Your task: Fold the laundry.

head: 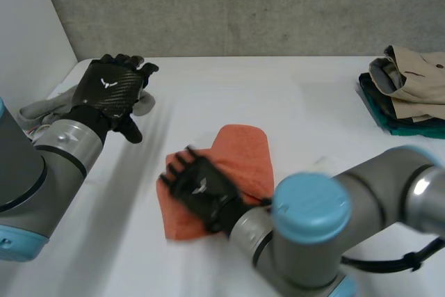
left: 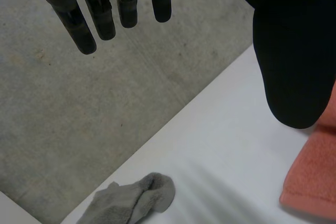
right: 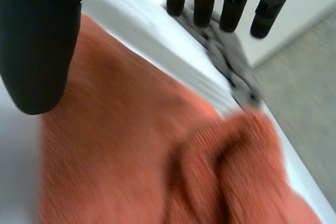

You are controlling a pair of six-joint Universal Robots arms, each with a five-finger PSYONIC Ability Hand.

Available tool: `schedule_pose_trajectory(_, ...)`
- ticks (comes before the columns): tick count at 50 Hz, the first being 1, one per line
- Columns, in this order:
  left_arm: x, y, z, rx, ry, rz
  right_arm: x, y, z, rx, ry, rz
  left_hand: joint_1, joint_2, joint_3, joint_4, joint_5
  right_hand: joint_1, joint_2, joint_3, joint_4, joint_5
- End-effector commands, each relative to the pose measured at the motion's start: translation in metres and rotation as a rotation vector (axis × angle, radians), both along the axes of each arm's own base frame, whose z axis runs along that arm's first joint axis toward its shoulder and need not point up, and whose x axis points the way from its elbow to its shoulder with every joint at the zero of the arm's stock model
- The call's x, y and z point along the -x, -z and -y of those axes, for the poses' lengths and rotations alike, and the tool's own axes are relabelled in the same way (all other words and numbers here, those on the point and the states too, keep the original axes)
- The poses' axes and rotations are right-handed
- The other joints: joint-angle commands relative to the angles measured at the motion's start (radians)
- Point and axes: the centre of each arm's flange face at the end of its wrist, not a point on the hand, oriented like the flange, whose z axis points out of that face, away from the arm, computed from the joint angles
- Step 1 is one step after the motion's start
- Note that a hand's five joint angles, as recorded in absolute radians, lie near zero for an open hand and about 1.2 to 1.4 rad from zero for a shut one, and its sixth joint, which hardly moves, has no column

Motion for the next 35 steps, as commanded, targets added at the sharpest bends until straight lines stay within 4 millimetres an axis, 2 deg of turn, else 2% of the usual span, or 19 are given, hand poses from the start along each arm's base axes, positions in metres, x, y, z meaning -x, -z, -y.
schedule_pose_trajectory(1,0.011,-0.018,-0.001,-0.009,0.028,-0.141,0.053,-0.075,0.069,-0.262,0.279,0.351,0.055,0.038,0.033,0.042,0.021,-0.082,-0.082,-0.089,-0.087,-0.075)
schedule_pose_trajectory(3,0.024,-0.023,-0.009,-0.012,0.067,-0.170,0.069,-0.085,0.082,-0.329,0.314,0.433,0.055,0.038,0.033,0.042,0.021,-0.074,-0.073,-0.080,-0.078,-0.066)
schedule_pose_trajectory(6,0.033,-0.025,-0.015,-0.007,0.094,-0.173,0.084,-0.093,0.094,-0.348,0.365,0.473,0.067,0.050,0.044,0.053,0.033,-0.050,-0.050,-0.056,-0.055,-0.043)
schedule_pose_trajectory(7,0.042,-0.022,-0.018,-0.016,0.118,-0.170,0.093,-0.097,0.102,-0.334,0.405,0.484,0.070,0.053,0.047,0.056,0.036,-0.050,-0.050,-0.056,-0.055,-0.043)
schedule_pose_trajectory(10,0.056,-0.010,-0.022,-0.048,0.158,-0.153,0.104,-0.104,0.105,-0.319,0.449,0.494,0.114,0.097,0.091,0.100,0.080,-0.050,-0.050,-0.056,-0.055,-0.043)
schedule_pose_trajectory(12,0.068,0.007,-0.028,-0.098,0.189,-0.124,0.111,-0.102,0.107,-0.335,0.493,0.476,0.178,0.161,0.156,0.165,0.144,-0.050,-0.050,-0.056,-0.055,-0.043)
schedule_pose_trajectory(17,0.076,0.040,-0.042,-0.210,0.216,-0.058,0.114,-0.091,0.104,-0.370,0.524,0.397,0.205,0.188,0.182,0.191,0.171,-0.050,-0.050,-0.056,-0.055,-0.043)
schedule_pose_trajectory(22,0.077,0.070,-0.043,-0.284,0.212,-0.012,0.112,-0.065,0.110,-0.372,0.542,0.263,0.228,0.211,0.206,0.215,0.194,-0.050,-0.050,-0.056,-0.055,-0.043)
schedule_pose_trajectory(26,0.080,0.086,-0.041,-0.317,0.214,0.007,0.110,-0.057,0.114,-0.375,0.573,0.222,0.351,0.334,0.329,0.338,0.317,-0.050,-0.050,-0.056,-0.055,-0.043)
schedule_pose_trajectory(35,0.086,0.106,-0.035,-0.352,0.217,0.027,0.106,-0.050,0.128,-0.400,0.612,0.184,0.451,0.435,0.429,0.438,0.417,-0.050,-0.050,-0.056,-0.055,-0.043)
